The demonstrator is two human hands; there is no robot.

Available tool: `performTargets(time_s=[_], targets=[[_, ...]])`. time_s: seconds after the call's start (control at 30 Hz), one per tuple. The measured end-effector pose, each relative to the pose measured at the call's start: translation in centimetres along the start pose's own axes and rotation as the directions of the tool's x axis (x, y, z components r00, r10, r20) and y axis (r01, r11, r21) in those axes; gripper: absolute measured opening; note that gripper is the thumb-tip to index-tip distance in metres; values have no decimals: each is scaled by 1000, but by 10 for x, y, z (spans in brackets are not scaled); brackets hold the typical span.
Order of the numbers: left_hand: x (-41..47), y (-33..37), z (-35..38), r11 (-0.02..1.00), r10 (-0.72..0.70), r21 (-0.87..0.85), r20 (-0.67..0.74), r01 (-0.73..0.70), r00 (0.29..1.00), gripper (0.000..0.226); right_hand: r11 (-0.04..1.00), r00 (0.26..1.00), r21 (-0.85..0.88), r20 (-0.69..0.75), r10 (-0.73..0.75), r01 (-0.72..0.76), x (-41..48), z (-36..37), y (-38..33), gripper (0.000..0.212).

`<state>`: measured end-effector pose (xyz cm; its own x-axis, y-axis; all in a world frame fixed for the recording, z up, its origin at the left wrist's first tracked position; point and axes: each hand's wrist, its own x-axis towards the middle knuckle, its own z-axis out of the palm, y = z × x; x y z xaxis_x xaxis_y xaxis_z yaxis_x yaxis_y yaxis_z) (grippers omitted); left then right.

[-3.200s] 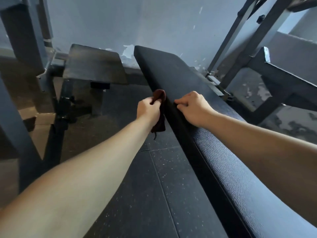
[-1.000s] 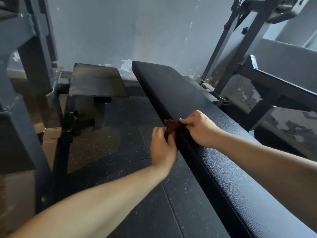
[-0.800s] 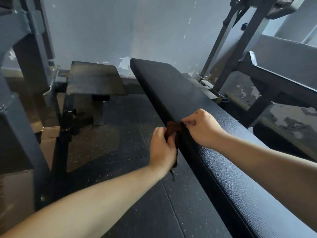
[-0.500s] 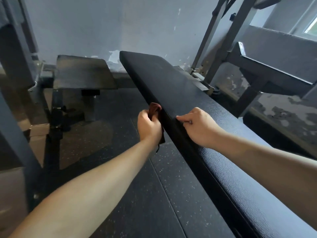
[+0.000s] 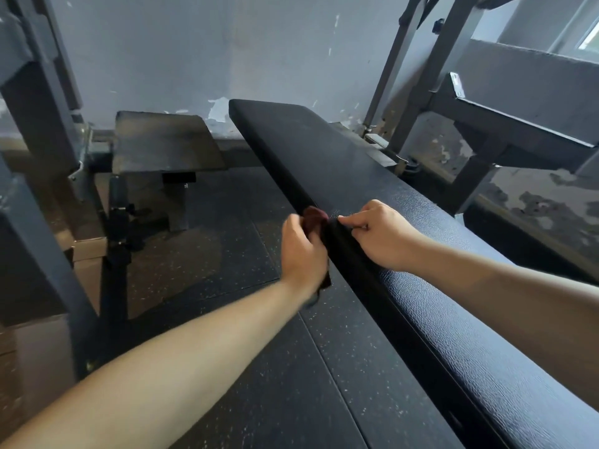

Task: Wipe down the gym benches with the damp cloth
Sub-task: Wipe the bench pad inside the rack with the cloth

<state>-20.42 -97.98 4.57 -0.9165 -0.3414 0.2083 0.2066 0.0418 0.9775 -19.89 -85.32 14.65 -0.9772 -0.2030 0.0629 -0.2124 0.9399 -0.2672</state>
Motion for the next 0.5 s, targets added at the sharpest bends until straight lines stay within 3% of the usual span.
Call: performTargets(time_s=[0.2, 0.23, 0.37, 0.5], targets=[[-7, 3, 5, 998, -23, -62, -11, 23, 1000, 4, 1000, 1000, 2, -3, -13, 13, -17, -8, -5, 39], [-19, 4, 5, 995, 4, -98, 16, -2, 1000, 4, 1000, 1000, 0, 1, -18, 18, -20, -9, -4, 38], [-72, 5, -3, 992, 112, -84, 220, -96, 969, 35, 1000, 1000, 17, -16, -2, 2, -27, -11, 0, 40], [-71, 15, -9, 989, 136, -97, 259, -114, 956, 19, 999, 1000, 39, -12, 10, -9, -37, -15, 2, 41]])
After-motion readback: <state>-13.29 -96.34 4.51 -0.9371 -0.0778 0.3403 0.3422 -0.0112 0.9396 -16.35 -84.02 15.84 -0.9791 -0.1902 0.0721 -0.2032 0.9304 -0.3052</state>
